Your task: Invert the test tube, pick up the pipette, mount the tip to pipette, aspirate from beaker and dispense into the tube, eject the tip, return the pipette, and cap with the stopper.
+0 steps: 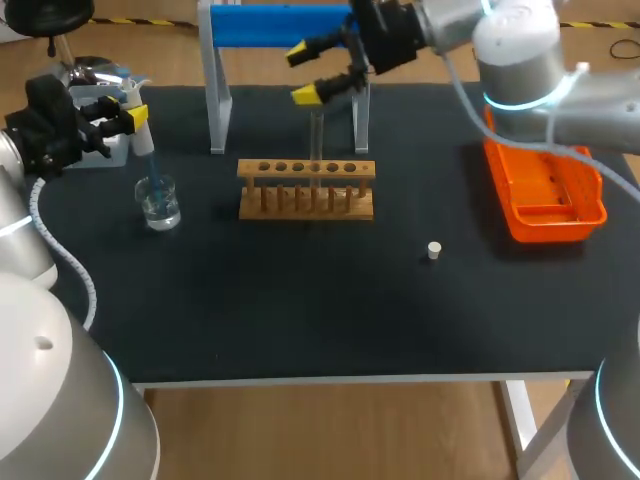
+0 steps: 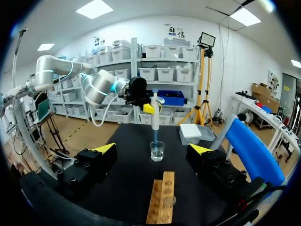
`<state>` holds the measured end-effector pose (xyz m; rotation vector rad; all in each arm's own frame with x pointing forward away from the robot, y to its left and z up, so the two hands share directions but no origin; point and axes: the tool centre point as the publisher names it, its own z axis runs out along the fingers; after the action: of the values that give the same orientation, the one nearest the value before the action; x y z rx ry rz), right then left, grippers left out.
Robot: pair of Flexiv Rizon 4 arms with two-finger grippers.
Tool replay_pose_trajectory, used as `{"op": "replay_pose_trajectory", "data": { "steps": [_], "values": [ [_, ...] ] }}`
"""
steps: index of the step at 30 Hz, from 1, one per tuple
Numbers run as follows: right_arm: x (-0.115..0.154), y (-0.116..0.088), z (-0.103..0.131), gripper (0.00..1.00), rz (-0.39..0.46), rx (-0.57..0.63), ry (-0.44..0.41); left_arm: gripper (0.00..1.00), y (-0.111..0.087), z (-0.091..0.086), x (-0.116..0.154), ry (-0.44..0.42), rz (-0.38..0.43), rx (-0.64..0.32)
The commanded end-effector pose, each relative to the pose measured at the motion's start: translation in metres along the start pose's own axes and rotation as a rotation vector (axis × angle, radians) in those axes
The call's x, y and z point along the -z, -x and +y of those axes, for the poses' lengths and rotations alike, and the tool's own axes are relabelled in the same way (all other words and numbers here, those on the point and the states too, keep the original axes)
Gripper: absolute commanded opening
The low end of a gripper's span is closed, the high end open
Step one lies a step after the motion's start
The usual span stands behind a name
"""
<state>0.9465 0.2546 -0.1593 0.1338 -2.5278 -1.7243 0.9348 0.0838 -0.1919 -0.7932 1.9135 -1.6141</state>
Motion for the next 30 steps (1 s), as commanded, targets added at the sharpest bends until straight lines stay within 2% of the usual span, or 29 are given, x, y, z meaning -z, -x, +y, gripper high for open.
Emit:
{"op": "replay_pose_trajectory", "data": {
  "steps": [1,10,20,30],
  "values": [
    [0.025,-0.007,-0.016,1.0,-0.023,0.003,0.009,0.0,0.0,0.0,-0.001,0.0,-0.003,0.0],
    [0.033,0.0,-0.053,1.0,0.008,0.029,-0.018,0.0,0.0,0.0,-0.001,0.0,-0.003,0.0],
    [0.025,0.013,-0.09,1.0,0.021,0.021,-0.012,0.0,0.0,0.0,-0.001,0.0,-0.003,0.0],
    [0.011,0.026,-0.116,1.0,0.046,0.053,-0.011,0.0,0.0,0.0,-0.001,0.0,-0.003,0.0]
  ]
}}
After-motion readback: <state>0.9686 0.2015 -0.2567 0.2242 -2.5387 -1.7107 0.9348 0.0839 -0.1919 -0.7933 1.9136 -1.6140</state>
